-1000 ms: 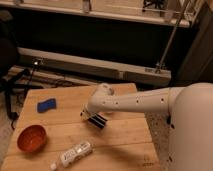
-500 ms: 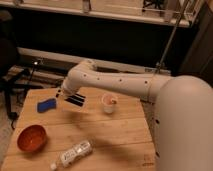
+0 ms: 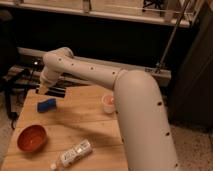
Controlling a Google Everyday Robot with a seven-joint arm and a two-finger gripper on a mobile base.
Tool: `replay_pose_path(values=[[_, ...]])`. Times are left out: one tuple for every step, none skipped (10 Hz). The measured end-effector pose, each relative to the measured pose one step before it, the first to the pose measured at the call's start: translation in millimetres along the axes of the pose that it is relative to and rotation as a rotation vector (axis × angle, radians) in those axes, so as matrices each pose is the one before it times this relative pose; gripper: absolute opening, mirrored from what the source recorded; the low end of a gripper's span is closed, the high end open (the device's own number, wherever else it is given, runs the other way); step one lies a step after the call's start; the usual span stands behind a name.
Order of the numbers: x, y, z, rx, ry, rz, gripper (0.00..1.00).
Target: Place the eraser on the white sponge
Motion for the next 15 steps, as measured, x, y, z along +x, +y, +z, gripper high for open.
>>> replay_pose_path(values=[[4.59,2.91,8.16,0.01141,-0.00367,-0.01315,0.13],[5.51,1.83,13.64,0.01531,-0.00693,-0.01975,0.13],[2.91,0.79,9.35,0.00659,-0.00596,-0.0148,0.13],[1.53,0.18,7.07,0.00398,-0.00497,-0.01142,0.13],[-1.61,-0.29,8.46,0.00581,-0.00964,-0.01053,0.13],[-3.37,-1.02,9.35,0.00566,-0.01176,-0.01071,0.13],[-2.92,-1.87,9.98,0.00716,-0.01017,-0.00728,0.13],[-3.07,-1.65,10.99,0.00823,-0.01106,-0.00761,0.13],[-2.66,-0.59,7.15,0.00626,-0.00796,-0.00395,0.13],[-3.36,0.19,8.66,0.00672,-0.00912,-0.00476,0.13],[-1.07,0.26,8.02,0.00553,-0.00778,-0.00677,0.13],[2.95,-0.05,9.58,0.00694,-0.00593,-0.00989,0.13],[3.43,0.01,5.58,0.00348,-0.00237,-0.00666,0.13],[3.52,0.48,7.29,0.00457,-0.00361,-0.00675,0.13],[0.33,1.64,6.57,0.00242,-0.00812,-0.00396,0.13]])
